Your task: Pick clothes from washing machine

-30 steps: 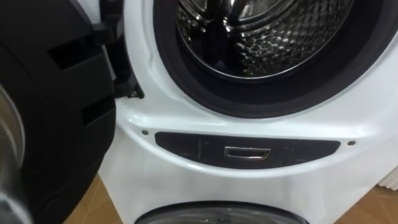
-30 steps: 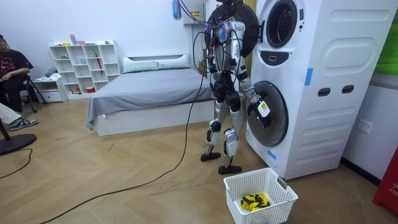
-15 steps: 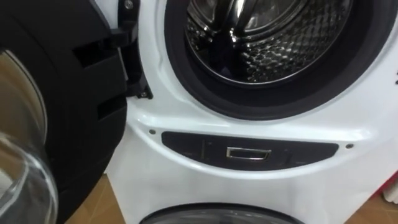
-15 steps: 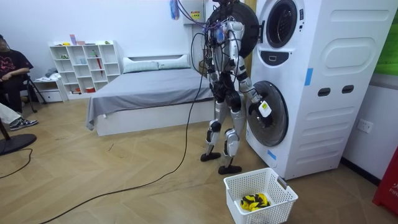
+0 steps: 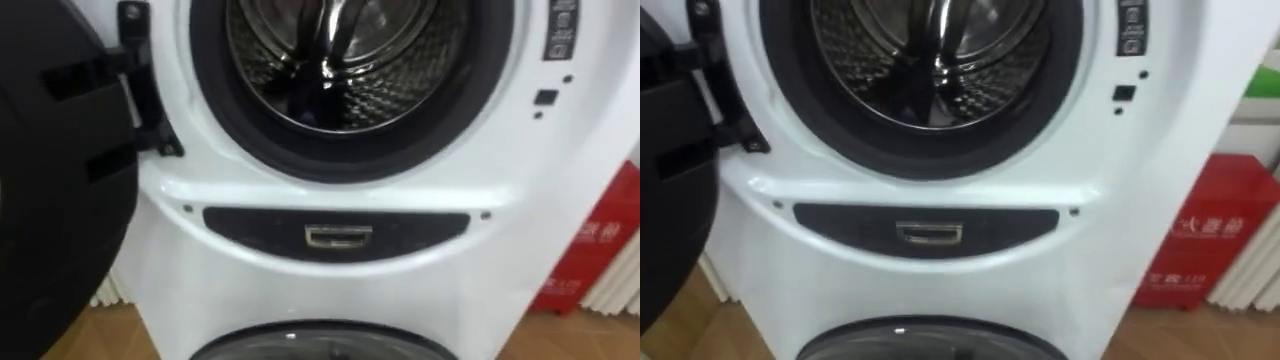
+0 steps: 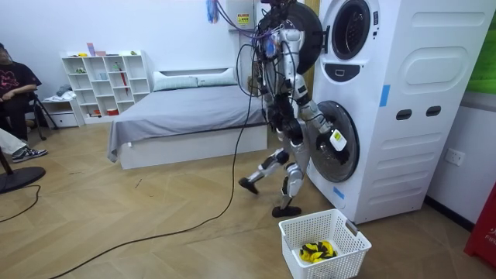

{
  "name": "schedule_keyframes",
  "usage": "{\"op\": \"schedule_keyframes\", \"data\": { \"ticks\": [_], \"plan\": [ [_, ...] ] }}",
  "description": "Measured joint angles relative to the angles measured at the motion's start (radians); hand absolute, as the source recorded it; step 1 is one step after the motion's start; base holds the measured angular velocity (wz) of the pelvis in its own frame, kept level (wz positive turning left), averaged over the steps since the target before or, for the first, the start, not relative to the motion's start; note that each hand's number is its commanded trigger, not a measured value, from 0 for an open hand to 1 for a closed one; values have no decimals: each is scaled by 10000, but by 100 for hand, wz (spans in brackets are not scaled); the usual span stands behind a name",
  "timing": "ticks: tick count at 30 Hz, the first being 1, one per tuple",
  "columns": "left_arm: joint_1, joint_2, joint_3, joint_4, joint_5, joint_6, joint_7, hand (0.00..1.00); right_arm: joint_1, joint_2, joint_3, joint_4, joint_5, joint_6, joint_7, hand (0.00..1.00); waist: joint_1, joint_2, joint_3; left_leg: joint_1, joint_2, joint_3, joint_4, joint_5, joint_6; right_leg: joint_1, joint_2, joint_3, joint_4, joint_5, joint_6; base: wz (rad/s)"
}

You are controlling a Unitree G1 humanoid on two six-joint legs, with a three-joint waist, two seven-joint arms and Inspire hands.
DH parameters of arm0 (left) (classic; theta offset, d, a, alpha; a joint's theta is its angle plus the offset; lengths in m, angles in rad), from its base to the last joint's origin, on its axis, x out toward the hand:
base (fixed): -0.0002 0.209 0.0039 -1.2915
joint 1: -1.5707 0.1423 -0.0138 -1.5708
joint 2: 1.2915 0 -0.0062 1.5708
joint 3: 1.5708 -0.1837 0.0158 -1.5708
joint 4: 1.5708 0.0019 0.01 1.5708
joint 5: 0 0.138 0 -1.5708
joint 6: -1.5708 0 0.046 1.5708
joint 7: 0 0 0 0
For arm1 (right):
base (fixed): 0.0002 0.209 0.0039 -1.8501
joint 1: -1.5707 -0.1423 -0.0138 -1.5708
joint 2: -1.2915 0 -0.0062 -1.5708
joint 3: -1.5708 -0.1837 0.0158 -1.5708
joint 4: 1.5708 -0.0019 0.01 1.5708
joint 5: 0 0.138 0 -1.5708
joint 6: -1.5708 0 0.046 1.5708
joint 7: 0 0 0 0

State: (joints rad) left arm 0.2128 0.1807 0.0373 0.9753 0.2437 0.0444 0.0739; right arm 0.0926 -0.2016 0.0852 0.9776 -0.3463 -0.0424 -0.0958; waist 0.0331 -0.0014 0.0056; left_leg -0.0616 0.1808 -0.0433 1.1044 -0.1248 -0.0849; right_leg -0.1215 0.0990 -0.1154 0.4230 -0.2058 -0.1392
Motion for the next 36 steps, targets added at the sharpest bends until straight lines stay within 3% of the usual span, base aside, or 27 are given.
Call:
{"op": "schedule_keyframes", "data": {
  "ticks": [2,3,4,5,7,8,10,11,12,14,15,16,17,18,19,20,21,22,23,24,25,26,27,28,30,32,36],
  "plan": [
    [-273,-20,-52,-128,-257,-67,7,0,-59,-20,0,-86,-45,-4,7,0,-14,69,17,740,-11,-168,-813,-20,-60,-309,26,-24,219,30,-3,1],
    [-575,-31,-165,-143,-649,-88,20,0,-159,-30,2,-93,-41,-11,0,0,-131,216,14,1210,8,-271,-1621,-46,-95,-582,26,-169,356,70,13,19],
    [-849,-43,-304,-188,-1028,-103,33,0,-360,-40,9,-92,-3,-13,0,0,-204,297,66,1585,-18,-430,-2508,-168,-200,-967,21,-269,610,131,37,17],
    [-949,-38,-372,-220,-1168,-122,44,0,-502,-36,17,-78,13,-27,-3,0,-207,376,74,1771,-26,-430,-2956,-467,-318,-1194,20,-280,770,165,50,0],
    [-1437,-26,-630,-329,-1329,-204,83,0,-970,30,110,-46,29,-138,-7,0,-272,354,96,2254,2,-603,-4566,-1908,-501,-1997,-85,-378,963,521,159,2],
    [-1501,-33,-725,-320,-1327,-209,80,0,-1062,44,110,-46,14,-137,-6,0,-275,369,94,2330,-9,-732,-5059,-2215,-460,-2141,-138,-434,917,662,197,24],
    [-1852,-51,-996,-318,-1298,-271,4,0,-1253,57,106,-54,24,-121,2,0,-312,369,85,2515,-67,-703,-6764,-3148,-276,-2641,-377,-595,565,1389,425,29],
    [-1903,-50,-1022,-315,-1263,-303,-16,0,-1281,58,106,-67,24,-120,12,0,-352,368,85,2482,-129,-659,-7037,-3302,-134,-2722,-461,-619,400,1633,505,20],
    [-2004,-41,-1147,-259,-1230,-309,-37,0,-1318,59,106,-76,15,-117,39,0,-344,350,73,2393,-306,-488,-7387,-3457,25,-2747,-604,-538,-4,2184,671,0],
    [-1932,-55,-1264,105,-1299,-322,-36,0,-1313,61,113,-86,18,-110,64,0,-287,241,38,2182,-787,63,-7482,-3485,236,-2544,-901,-211,-1001,3199,961,-8],
    [-1737,-32,-1360,224,-1408,-321,-33,0,-1292,59,110,-90,-20,-113,65,0,-391,121,16,1967,-1186,451,-7382,-3381,645,-2198,-1127,-1,-2019,4008,1199,-11],
    [-1479,23,-1374,256,-1615,-314,-12,0,-1250,69,111,-93,-62,-109,74,0,-392,84,67,1742,-1389,952,-7157,-3285,919,-2036,-1387,164,-2331,4332,1366,-7],
    [-1307,24,-1360,269,-1704,-306,10,0,-1223,54,107,-95,-108,-91,72,0,-365,159,47,1598,-1350,1229,-6929,-3301,981,-2006,-1377,140,-1982,4130,1271,0],
    [-1150,33,-1361,288,-1725,-286,27,0,-1203,-4,94,-96,-174,-48,73,0,-448,187,105,1516,-1257,1564,-6726,-3268,1094,-2023,-1361,-30,-653,3237,1282,30],
    [-1062,93,-1372,289,-1728,-291,40,0,-1197,-40,83,-98,-169,6,74,0,-582,248,107,1385,-1172,1823,-6736,-3103,1178,-2025,-1492,-161,759,2161,1316,44],
    [-1072,114,-1372,292,-1729,-302,54,0,-1198,-82,78,-133,-177,5,73,0,-617,238,81,1302,-1060,2110,-6743,-3004,1124,-1997,-1582,-150,1443,1638,1368,69],
    [-1127,102,-1372,273,-1705,-404,107,0,-1197,-232,78,-199,-180,0,70,0,-609,140,60,1202,-907,2653,-6803,-2776,1007,-1789,-1816,-34,2730,661,1369,80],
    [-1086,61,-1366,253,-1668,-549,101,0,-1110,-376,73,-224,-173,-12,71,0,-538,-63,-41,1248,-870,3214,-6972,-2543,845,-1274,-2136,12,3571,-261,1434,83],
    [-1048,56,-1364,240,-1651,-589,93,0,-1087,-423,69,-225,-115,-29,70,0,-528,-260,-119,1261,-902,3452,-6981,-2458,764,-962,-2342,15,3697,-693,1529,69],
    [-999,72,-1309,183,-1652,-585,41,0,-1109,-448,41,-226,-45,-102,52,0,-456,-646,-67,1221,-1206,3583,-6732,-2397,672,-644,-2546,96,3256,-1362,1818,12],
    [-883,-14,-1239,161,-1663,-579,-35,0,-1140,-480,96,-374,-28,-120,27,0,-110,-538,-101,1032,-1402,3342,-6510,-2433,674,-476,-2361,289,2514,-1573,1925,-25],
    [-851,-82,-1127,164,-1651,-575,-89,0,-1143,-464,104,-502,-40,-142,16,0,38,-384,-85,933,-1511,3031,-6555,-2443,796,-397,-2169,372,2119,-1520,1726,-59],
    [-807,-138,-859,180,-1631,-575,-144,0,-1119,-280,118,-553,-82,-172,8,0,65,-259,-108,809,-1811,2210,-6841,-2322,1121,-247,-1909,472,1471,-1187,1829,-49],
    [-803,-113,-537,273,-1635,-604,-140,0,-1073,-55,155,-542,-125,-189,77,0,68,-300,-115,940,-1924,1804,-7336,-2055,1279,56,-1735,514,866,-812,1772,-31],
    [-805,20,-176,337,-1653,-682,-126,0,-1055,140,190,-590,-391,-234,156,0,27,-438,-131,1064,-1836,1981,-7821,-1714,1248,283,-1701,269,600,-493,1531,-22],
    [-798,17,-38,343,-1719,-723,-73,0,-1062,75,177,-619,-499,-303,153,0,185,-624,-86,1085,-1781,2257,-7938,-1648,1310,343,-1666,-121,442,-437,1409,-40],
    [-709,-132,-31,350,-1714,-746,-59,0,-1057,71,133,-934,-572,-305,141,0,292,-557,-58,1053,-1574,2344,-8337,-1480,1238,593,-1282,-92,-839,249,1346,-20]
  ]
}}
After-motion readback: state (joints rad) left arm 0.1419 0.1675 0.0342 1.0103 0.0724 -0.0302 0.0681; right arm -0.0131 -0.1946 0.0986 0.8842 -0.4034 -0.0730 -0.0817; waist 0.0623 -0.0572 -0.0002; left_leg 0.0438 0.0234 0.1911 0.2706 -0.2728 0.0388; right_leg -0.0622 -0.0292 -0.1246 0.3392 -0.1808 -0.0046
